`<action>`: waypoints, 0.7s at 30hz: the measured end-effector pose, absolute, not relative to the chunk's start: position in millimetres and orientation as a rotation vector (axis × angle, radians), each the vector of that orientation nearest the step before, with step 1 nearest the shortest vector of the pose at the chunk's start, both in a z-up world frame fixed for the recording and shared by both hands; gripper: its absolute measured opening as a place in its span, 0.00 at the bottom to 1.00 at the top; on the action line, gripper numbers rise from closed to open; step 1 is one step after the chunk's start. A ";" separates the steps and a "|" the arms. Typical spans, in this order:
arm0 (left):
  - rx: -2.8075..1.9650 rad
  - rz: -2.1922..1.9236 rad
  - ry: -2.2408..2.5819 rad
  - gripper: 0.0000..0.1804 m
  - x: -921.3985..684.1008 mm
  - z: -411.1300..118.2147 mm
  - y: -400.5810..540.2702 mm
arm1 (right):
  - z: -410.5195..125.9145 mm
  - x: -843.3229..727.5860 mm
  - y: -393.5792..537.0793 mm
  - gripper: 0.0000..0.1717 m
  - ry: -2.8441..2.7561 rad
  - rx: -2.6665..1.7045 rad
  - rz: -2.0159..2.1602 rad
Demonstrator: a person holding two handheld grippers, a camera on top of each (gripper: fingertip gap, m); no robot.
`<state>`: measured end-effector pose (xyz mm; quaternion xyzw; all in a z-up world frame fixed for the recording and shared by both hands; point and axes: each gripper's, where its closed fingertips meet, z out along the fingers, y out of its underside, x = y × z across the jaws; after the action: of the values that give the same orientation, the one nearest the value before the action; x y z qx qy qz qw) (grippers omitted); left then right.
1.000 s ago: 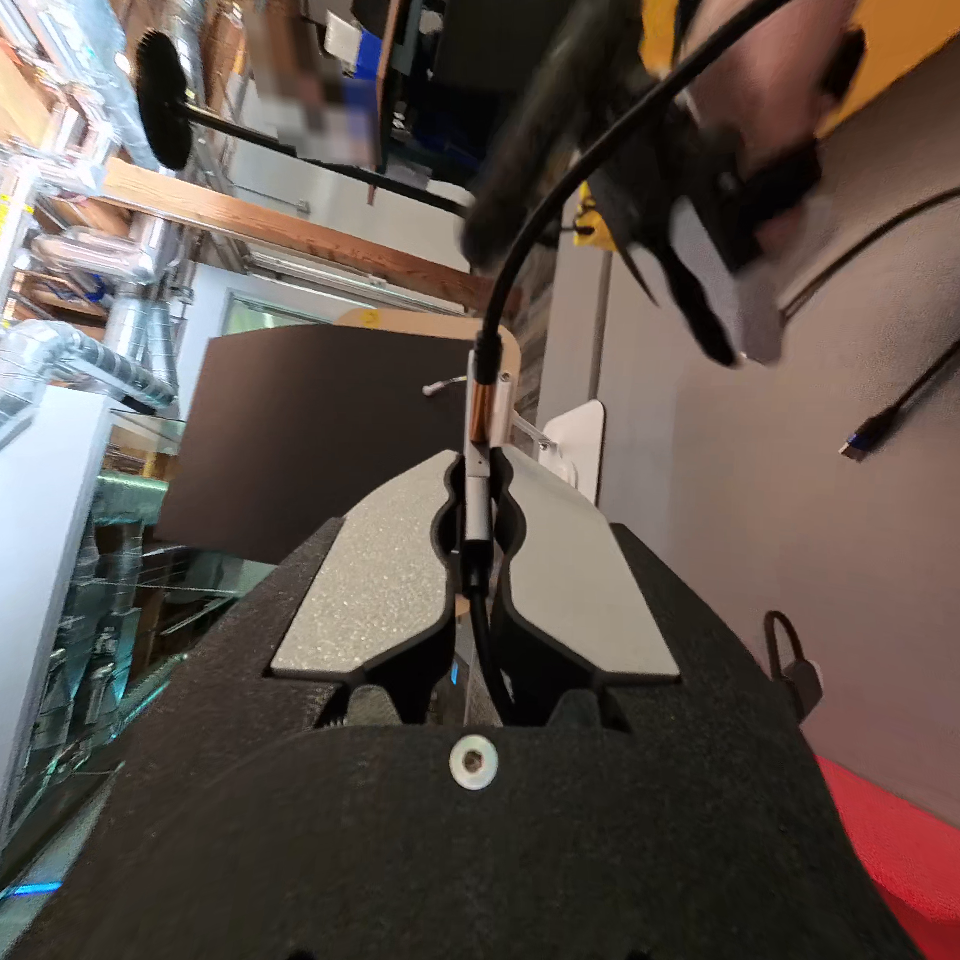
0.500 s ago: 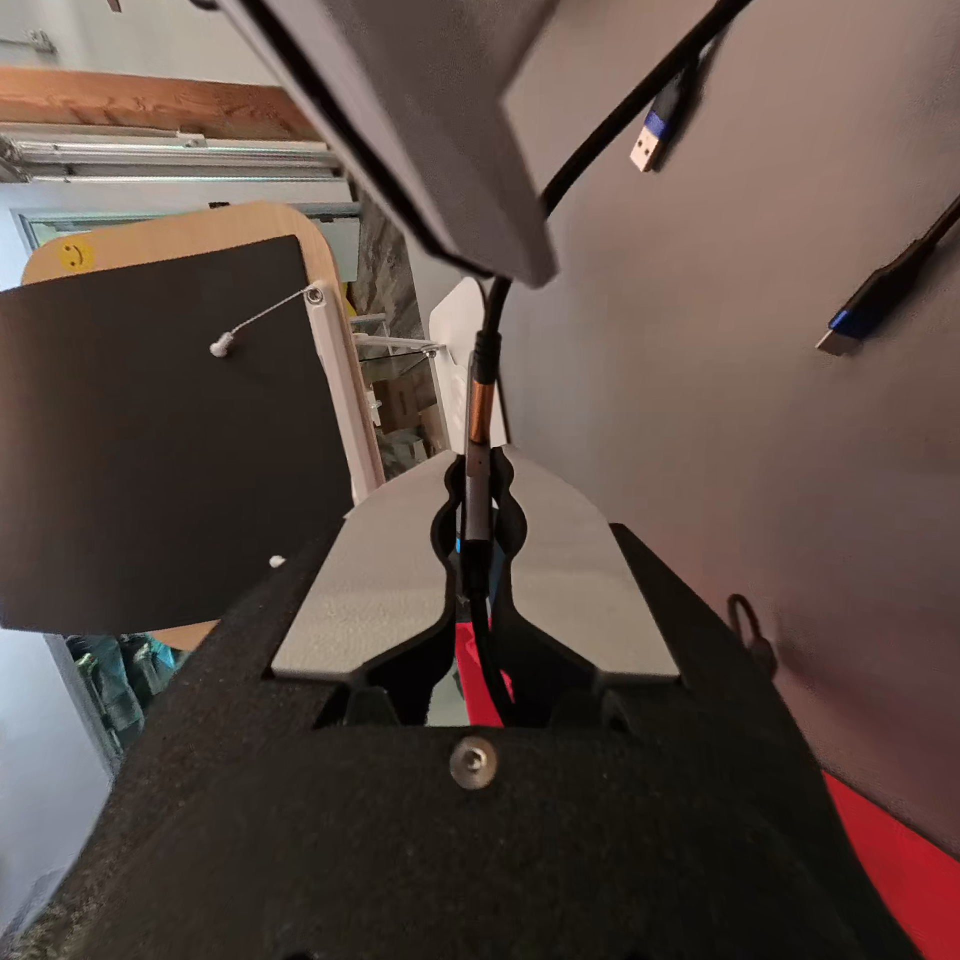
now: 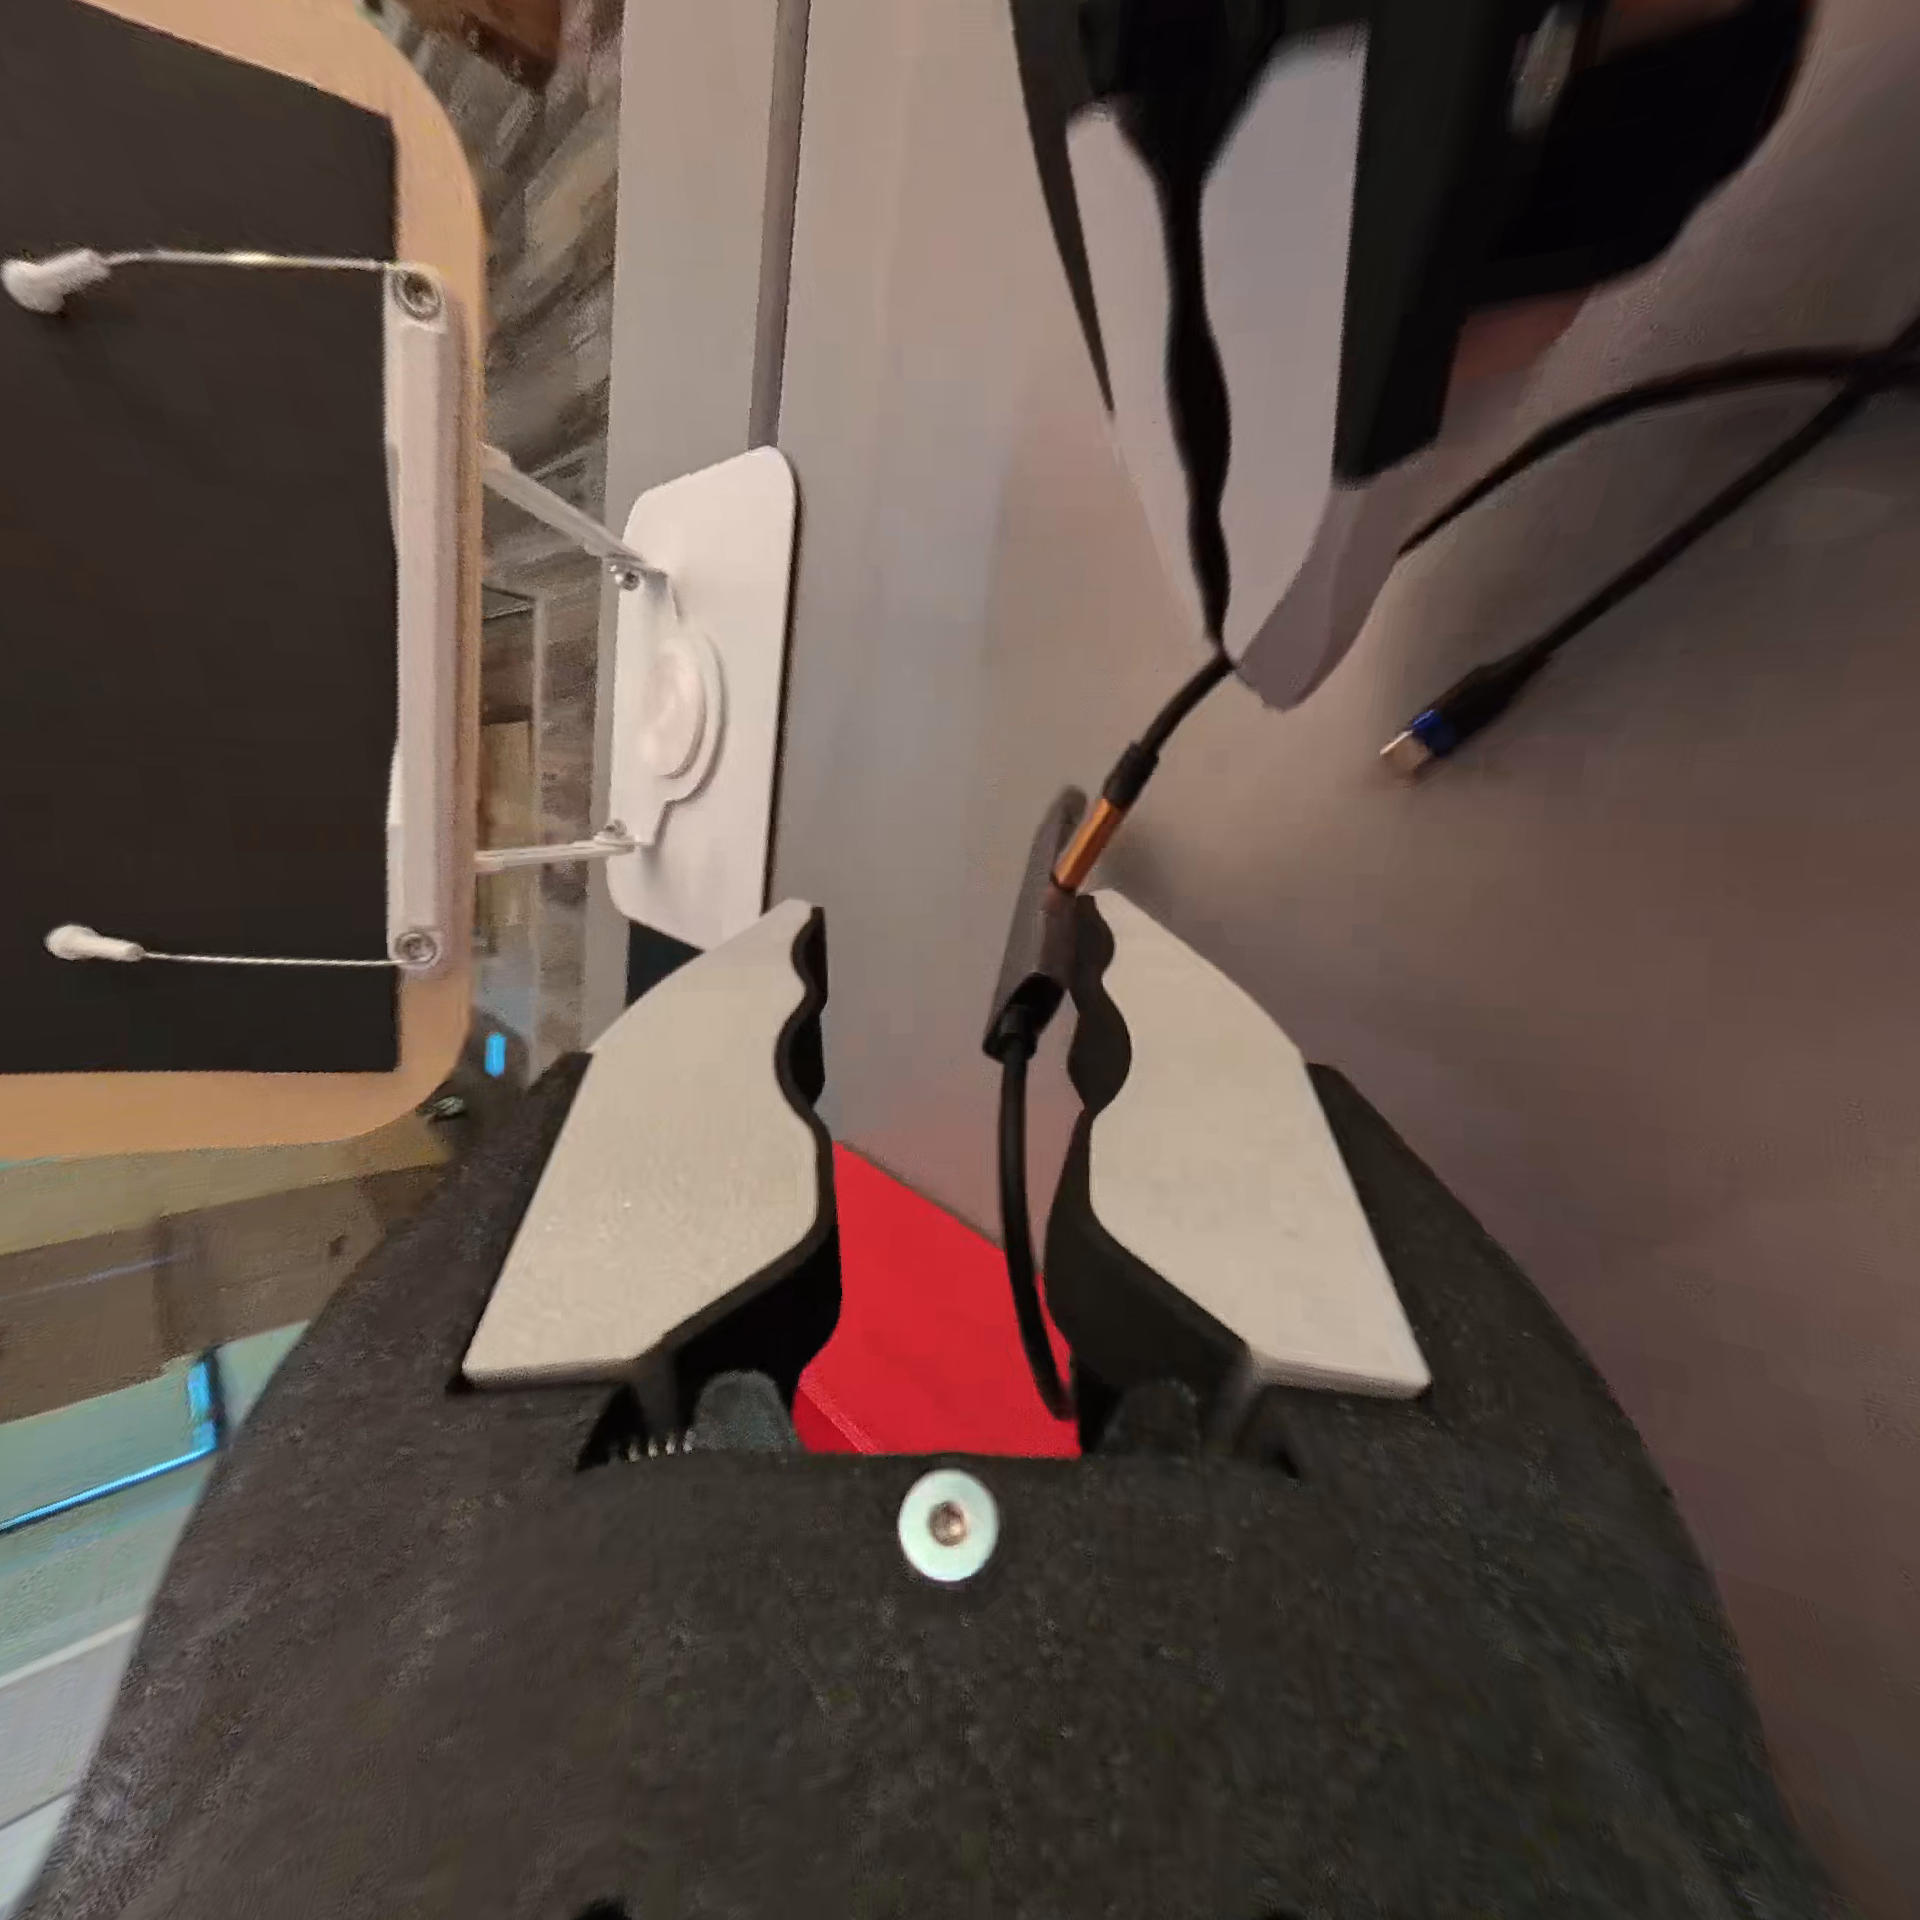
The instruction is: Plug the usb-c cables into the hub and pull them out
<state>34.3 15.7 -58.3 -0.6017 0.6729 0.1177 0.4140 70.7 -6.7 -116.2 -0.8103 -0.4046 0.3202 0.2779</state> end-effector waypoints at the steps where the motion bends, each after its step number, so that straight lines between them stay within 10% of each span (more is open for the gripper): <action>1: -1.523 0.243 1.693 0.26 34.5 -55.2 9.3 | -120.6 68.6 -8.0 0.02 -1.090 -2.189 0.854; 21: -1.468 0.110 1.586 0.23 12.7 -2.8 -20.4 | -129.8 77.7 -37.4 0.11 -1.347 -2.265 0.600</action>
<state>12.7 -20.4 -2.8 -0.5989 0.6472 0.0447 0.4695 77.7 -37.4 -129.8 -0.8179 -0.4864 0.2168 0.2177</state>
